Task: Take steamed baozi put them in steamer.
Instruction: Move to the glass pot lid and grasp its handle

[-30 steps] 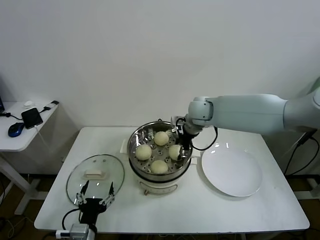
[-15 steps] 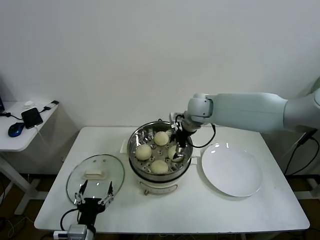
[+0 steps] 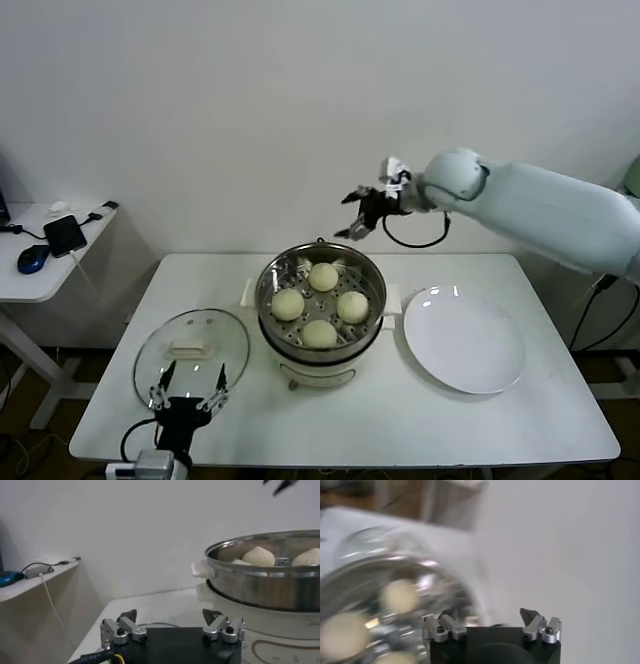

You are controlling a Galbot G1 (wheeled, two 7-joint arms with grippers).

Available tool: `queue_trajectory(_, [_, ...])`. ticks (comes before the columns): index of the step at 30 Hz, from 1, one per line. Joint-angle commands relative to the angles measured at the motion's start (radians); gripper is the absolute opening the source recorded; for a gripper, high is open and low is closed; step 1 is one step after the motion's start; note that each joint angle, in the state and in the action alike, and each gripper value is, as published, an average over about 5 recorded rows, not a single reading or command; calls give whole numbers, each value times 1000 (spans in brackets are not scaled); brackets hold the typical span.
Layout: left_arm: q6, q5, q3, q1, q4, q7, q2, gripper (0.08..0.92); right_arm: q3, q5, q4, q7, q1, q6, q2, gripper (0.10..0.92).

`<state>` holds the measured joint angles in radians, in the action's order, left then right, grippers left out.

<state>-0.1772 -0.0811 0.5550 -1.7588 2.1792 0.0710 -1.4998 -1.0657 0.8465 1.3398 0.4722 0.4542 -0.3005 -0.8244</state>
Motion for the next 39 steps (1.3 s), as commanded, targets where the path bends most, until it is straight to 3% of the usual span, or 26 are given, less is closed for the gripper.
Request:
queue_trajectory(1, [25, 19, 5, 5, -13, 15, 17, 823, 842, -162, 107, -476, -740, 135, 343, 823])
queue_trajectory(8, [88, 24, 1, 17, -44, 25, 36, 823, 1588, -277, 200, -467, -1475, 231, 194, 823])
queue_trajectory(13, [136, 12, -2, 29, -81, 40, 44, 823, 1798, -361, 223, -399, -1756, 367, -5, 823])
queue_trajectory(18, [178, -59, 0, 49, -114, 69, 43, 823, 1844, -401, 244, -374, -1903, 477, -177, 823])
queue_trajectory(25, [214, -305, 22, 66, -159, 208, 66, 823, 1775, -459, 227, -348, -2006, 566, -333, 823])
queue_trajectory(33, [269, -827, 69, 70, -321, 344, 161, 823, 1690, -489, 215, -398, -2028, 580, -376, 823])
queue_trajectory(39, [229, -1055, 55, 109, -453, 364, 236, 823, 1666, -476, 238, -424, -2024, 542, -372, 823])
